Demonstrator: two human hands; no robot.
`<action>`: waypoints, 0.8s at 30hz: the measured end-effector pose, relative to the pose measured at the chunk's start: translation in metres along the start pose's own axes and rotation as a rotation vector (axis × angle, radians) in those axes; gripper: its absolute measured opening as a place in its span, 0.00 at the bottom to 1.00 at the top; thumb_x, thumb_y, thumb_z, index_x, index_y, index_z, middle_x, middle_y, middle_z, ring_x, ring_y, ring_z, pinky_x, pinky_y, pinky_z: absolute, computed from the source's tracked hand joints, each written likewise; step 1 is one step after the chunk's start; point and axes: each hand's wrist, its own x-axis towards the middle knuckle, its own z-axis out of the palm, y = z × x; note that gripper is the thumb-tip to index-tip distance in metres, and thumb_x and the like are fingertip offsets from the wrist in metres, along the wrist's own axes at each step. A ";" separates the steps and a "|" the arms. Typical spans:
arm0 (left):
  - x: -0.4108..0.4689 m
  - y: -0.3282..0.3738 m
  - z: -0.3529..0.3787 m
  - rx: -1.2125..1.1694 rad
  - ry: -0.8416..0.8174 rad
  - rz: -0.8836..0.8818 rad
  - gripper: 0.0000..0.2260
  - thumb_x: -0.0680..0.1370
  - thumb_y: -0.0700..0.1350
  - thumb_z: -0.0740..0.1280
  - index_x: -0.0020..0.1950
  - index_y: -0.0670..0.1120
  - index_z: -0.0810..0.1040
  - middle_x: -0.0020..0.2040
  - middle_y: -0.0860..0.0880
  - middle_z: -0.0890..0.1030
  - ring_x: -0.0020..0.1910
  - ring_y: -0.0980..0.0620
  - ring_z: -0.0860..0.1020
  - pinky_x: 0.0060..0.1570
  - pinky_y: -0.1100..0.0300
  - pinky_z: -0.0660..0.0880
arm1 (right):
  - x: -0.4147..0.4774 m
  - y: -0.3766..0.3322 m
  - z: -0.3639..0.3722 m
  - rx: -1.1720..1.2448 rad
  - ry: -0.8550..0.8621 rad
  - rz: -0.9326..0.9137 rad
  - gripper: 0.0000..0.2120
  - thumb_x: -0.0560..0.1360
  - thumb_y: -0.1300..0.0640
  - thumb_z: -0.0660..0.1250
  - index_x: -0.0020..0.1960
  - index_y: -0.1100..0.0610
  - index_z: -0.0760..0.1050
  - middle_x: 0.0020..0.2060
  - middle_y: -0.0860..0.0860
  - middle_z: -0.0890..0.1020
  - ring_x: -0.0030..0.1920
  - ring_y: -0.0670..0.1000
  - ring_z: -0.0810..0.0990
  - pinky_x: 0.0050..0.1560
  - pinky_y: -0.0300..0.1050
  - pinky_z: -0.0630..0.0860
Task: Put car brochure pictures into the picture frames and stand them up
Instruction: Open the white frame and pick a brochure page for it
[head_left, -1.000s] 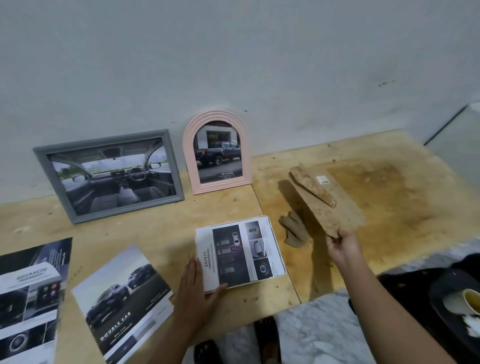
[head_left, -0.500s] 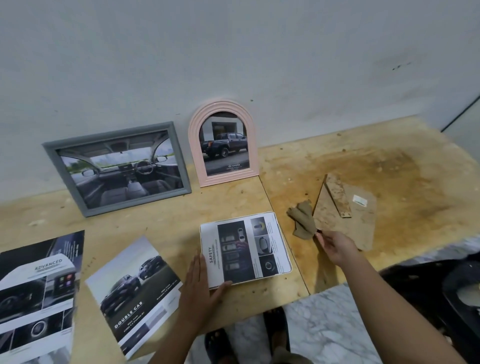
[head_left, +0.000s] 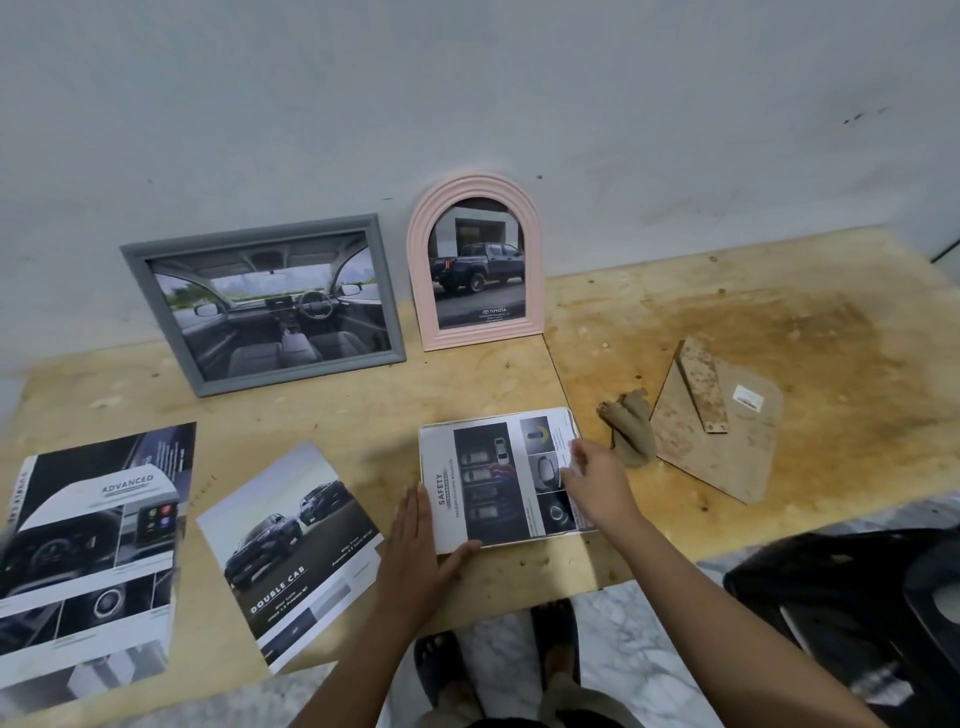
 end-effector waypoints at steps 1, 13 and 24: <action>0.001 -0.002 0.001 0.008 0.002 0.000 0.55 0.60 0.81 0.37 0.76 0.45 0.37 0.75 0.52 0.37 0.73 0.57 0.38 0.72 0.56 0.45 | 0.000 -0.005 0.004 -0.054 -0.006 -0.004 0.09 0.72 0.62 0.68 0.50 0.62 0.73 0.47 0.57 0.76 0.49 0.56 0.74 0.46 0.45 0.70; 0.015 0.015 -0.001 0.024 -0.030 0.034 0.56 0.59 0.81 0.36 0.76 0.44 0.36 0.77 0.49 0.38 0.73 0.57 0.37 0.72 0.58 0.42 | 0.007 -0.018 -0.003 -0.403 -0.049 0.106 0.43 0.62 0.41 0.76 0.67 0.56 0.60 0.61 0.57 0.64 0.63 0.57 0.64 0.57 0.49 0.69; 0.015 0.016 -0.001 0.034 -0.027 0.024 0.56 0.59 0.81 0.36 0.76 0.45 0.36 0.77 0.49 0.39 0.73 0.58 0.36 0.71 0.58 0.42 | 0.033 -0.033 -0.017 -0.766 -0.202 -0.049 0.59 0.55 0.33 0.76 0.75 0.49 0.48 0.69 0.54 0.58 0.68 0.57 0.60 0.64 0.55 0.63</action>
